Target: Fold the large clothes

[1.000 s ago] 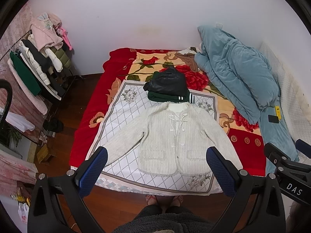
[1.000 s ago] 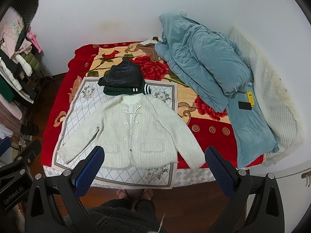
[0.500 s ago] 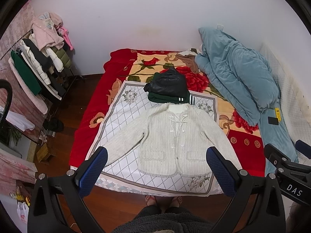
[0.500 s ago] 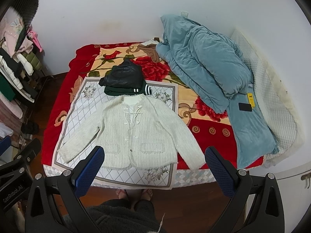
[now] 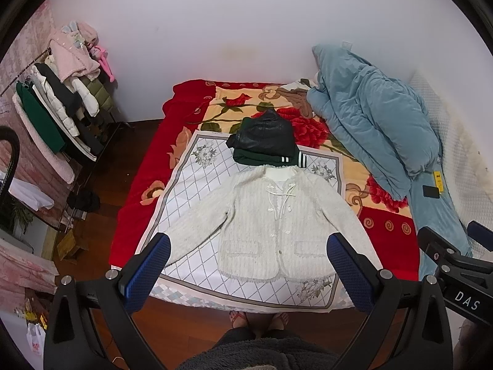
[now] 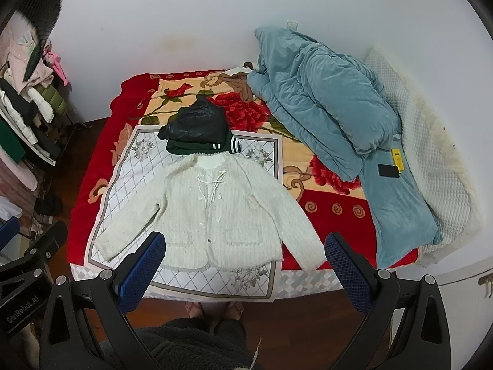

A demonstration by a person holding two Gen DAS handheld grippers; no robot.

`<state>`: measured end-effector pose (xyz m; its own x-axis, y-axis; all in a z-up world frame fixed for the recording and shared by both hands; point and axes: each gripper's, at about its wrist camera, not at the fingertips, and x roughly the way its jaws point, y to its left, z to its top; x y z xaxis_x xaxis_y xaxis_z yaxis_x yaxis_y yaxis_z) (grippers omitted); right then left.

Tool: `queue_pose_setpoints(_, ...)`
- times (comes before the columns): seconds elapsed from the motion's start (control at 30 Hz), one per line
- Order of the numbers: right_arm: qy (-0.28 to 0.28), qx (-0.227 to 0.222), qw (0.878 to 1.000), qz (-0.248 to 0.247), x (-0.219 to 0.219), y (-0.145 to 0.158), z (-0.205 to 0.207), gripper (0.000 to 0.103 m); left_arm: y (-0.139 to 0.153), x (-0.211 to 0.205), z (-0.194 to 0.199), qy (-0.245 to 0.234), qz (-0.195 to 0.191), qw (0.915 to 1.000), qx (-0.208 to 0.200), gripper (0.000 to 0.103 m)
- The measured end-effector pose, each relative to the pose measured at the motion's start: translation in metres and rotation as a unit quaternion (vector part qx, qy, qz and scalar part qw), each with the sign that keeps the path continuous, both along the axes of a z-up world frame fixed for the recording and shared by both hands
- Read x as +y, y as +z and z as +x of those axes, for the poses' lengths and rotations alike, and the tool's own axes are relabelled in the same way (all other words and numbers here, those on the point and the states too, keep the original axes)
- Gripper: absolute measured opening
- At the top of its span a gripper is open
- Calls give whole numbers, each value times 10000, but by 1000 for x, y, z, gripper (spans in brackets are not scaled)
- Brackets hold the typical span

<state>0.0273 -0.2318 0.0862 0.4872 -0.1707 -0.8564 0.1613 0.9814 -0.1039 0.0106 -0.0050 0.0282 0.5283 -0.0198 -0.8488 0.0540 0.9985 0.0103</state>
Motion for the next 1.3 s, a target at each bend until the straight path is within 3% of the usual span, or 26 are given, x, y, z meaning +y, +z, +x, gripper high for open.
queue_pose_setpoints(0.4, -89, -15, 9999, 46, -1, -2, 1, 103, -9, -1, 2, 11, 66, 9999, -91, 103)
queue_pose_setpoints(0.5, -301, 98, 9994, 153, -6, -21, 10, 103, -32, 6, 17, 147, 185, 9997, -59, 103)
queue_pose_setpoints(0.6, -644, 190, 9974, 271, -24, -58, 24, 103, -76, 14, 43, 295, 538, 9981, -45, 103)
queue_pose_setpoints(0.7, -1082, 324, 9933, 231, -50, -120, 44, 103, -146, 21, 69, 416, 1052, 9935, 73, 103)
queue_pose_setpoints(0.77, -1233, 541, 9907, 177, -67, -177, 60, 103, -193, 26, 82, 522, 1358, 9892, 199, 103)
queue_pose_setpoints(0.8, -1314, 935, 9865, 275, -74, -204, 63, 103, -217, 30, 88, 553, 1453, 9874, 295, 103)
queue_pose_setpoints(0.97, -1209, 1931, 9710, 730, -87, -399, 99, 97, -374, 25, 116, 729, 1915, 9733, 1030, 103)
queue_pose_setpoints(1.07, -1054, 2307, 9626, 957, -83, -508, 116, 81, -466, 18, 127, 809, 2118, 9620, 1521, 103)
queue_pose_setpoints(1.13, -992, 2502, 9565, 1123, -76, -571, 128, 66, -508, 20, 131, 863, 2177, 9565, 1739, 103)
queue_pose_setpoints(1.23, -879, 2904, 9466, 1094, -59, -655, 139, 54, -545, 19, 131, 842, 2293, 9506, 1915, 103)
queue_pose_setpoints(1.3, -947, 2873, 9481, 976, -50, -673, 133, 54, -555, 15, 130, 807, 2350, 9488, 1949, 103)
